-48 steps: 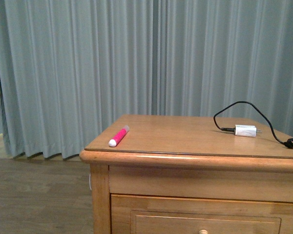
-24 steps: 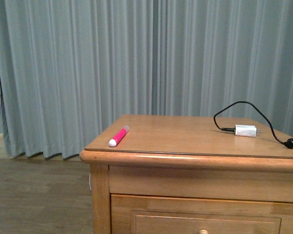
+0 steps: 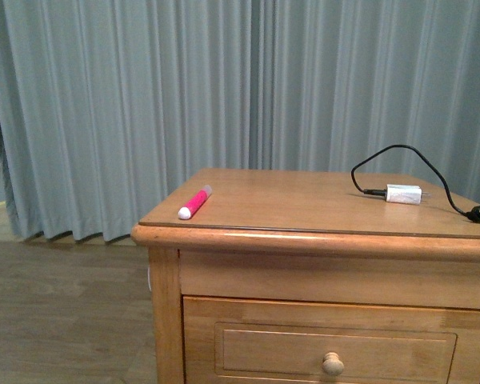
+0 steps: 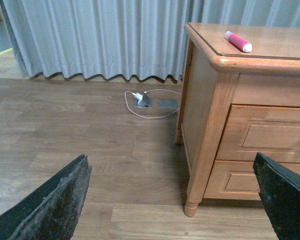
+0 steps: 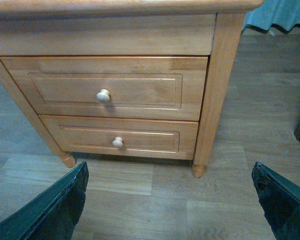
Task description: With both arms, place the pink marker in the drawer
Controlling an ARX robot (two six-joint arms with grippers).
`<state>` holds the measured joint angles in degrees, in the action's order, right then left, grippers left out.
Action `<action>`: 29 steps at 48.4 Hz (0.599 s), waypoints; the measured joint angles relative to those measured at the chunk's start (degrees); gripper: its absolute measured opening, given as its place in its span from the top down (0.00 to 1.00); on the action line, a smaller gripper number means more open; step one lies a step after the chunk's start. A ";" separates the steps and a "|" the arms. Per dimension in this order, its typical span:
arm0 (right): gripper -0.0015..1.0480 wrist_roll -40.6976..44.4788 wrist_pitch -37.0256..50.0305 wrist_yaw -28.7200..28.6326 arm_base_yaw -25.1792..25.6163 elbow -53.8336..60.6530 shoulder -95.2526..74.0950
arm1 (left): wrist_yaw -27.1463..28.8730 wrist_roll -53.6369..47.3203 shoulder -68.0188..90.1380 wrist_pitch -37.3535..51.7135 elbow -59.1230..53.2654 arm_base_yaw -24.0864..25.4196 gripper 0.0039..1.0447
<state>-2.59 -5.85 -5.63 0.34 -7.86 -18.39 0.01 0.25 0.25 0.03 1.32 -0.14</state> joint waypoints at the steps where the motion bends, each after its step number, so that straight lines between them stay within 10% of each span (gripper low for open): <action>1: 0.08 -0.07 0.77 0.31 -0.46 -0.63 -1.95 | 0.00 0.00 0.00 0.00 0.00 -0.02 0.06; 29: 0.08 -5.49 23.37 17.94 -24.00 -25.90 -66.01 | 0.00 0.00 0.00 0.00 0.00 0.00 0.06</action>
<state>-8.08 17.52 12.32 -23.66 -33.76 -84.40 0.01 0.25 0.25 0.03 1.32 -0.14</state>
